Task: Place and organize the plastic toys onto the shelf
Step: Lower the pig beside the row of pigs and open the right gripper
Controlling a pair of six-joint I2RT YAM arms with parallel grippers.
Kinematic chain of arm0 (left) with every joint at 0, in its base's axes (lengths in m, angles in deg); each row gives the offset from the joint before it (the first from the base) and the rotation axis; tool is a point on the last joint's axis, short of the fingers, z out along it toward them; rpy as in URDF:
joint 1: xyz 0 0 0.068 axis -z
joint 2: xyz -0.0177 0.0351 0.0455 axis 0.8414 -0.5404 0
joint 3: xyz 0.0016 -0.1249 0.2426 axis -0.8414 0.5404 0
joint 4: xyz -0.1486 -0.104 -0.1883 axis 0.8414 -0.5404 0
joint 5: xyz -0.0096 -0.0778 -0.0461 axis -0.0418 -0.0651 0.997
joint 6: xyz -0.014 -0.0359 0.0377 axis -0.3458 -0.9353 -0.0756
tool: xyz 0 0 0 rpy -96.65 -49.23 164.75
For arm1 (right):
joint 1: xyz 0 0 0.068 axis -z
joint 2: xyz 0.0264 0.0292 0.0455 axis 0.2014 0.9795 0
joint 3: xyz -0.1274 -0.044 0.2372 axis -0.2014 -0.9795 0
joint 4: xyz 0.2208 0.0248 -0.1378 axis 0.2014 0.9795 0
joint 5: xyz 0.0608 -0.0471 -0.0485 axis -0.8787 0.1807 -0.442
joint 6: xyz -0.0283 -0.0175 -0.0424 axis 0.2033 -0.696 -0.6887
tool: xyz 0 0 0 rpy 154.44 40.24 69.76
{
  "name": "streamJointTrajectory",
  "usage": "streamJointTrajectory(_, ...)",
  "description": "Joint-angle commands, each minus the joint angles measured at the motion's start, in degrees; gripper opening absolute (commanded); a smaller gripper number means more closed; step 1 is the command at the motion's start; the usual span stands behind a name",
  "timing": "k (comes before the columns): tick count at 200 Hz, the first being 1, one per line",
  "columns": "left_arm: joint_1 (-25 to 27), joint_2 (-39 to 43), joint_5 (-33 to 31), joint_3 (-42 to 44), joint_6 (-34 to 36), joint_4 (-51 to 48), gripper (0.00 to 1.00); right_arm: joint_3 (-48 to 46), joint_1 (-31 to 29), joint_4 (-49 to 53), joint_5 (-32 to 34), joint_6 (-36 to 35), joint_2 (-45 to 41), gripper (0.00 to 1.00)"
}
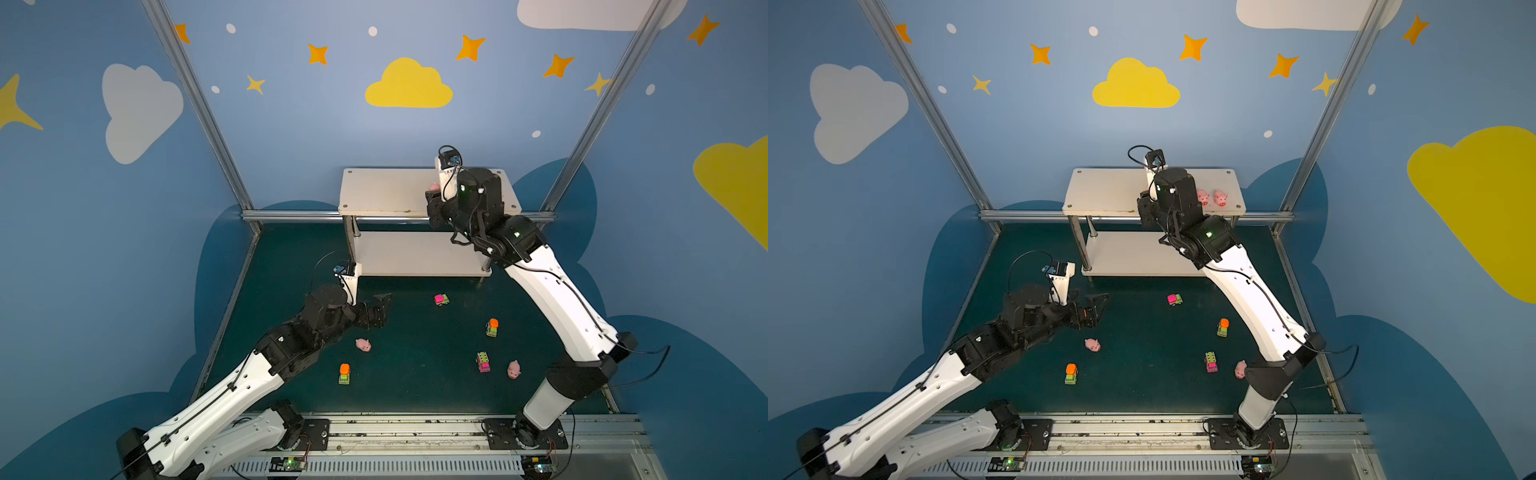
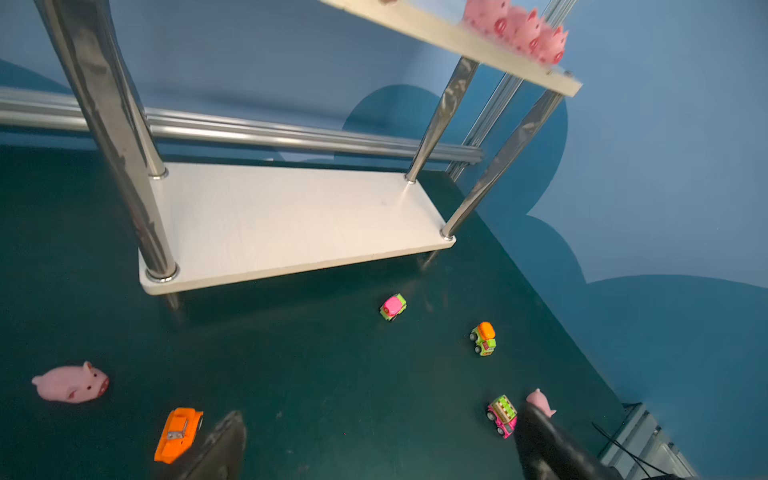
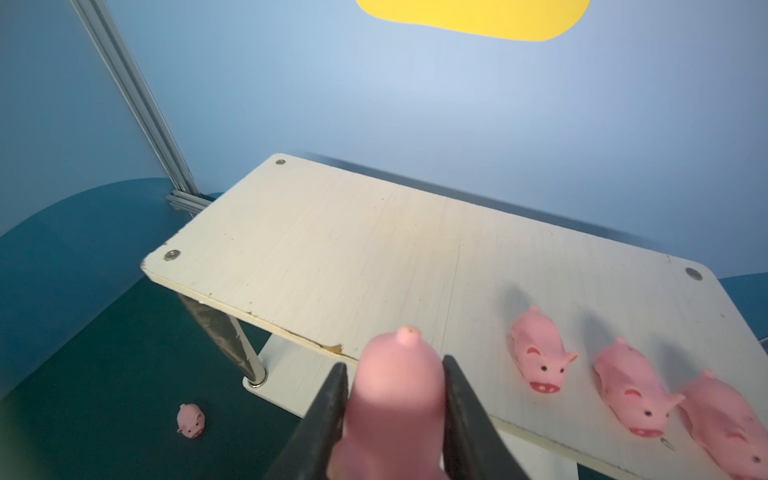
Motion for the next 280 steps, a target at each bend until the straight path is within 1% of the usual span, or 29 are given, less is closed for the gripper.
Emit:
streamJointTrajectory(1, 0.6, 1.0, -1.6, -1.7, 2.1, -3.1, 1.0, 6.9, 1.1, 4.9, -2.9, -0.4, 4.0, 0.35)
streamJointTrajectory(24, 0.6, 1.2, -2.6, -1.9, 2.4, -3.7, 1.0, 10.2, 2.1, 6.4, -3.7, 0.3, 7.6, 0.35)
streamJointTrajectory(48, 0.6, 1.2, -3.4, -2.0, 2.7, -4.2, 1.0, 10.7, 3.7, 6.9, -5.4, 2.1, 9.2, 0.35)
streamJointTrajectory(132, 0.7, 0.2, -5.5, -1.1, 3.7, -3.6, 1.0, 10.7, 7.2, 6.8, -8.5, 5.3, 12.5, 0.36)
streamJointTrajectory(229, 0.6, 0.1, -6.4, -0.2, 3.5, -3.3, 1.0, 12.4, 8.8, 6.8, -9.9, 6.2, 15.2, 0.37)
streamJointTrajectory(250, 0.7, 0.1, -6.6, -0.1, 3.5, -3.3, 1.0, 12.5, 9.0, 6.8, -10.2, 6.4, 15.6, 0.39)
streamJointTrajectory(280, 0.6, 0.2, -7.1, -0.1, 3.5, -3.6, 1.0, 12.6, 8.9, 6.8, -11.4, 7.3, 15.3, 0.45)
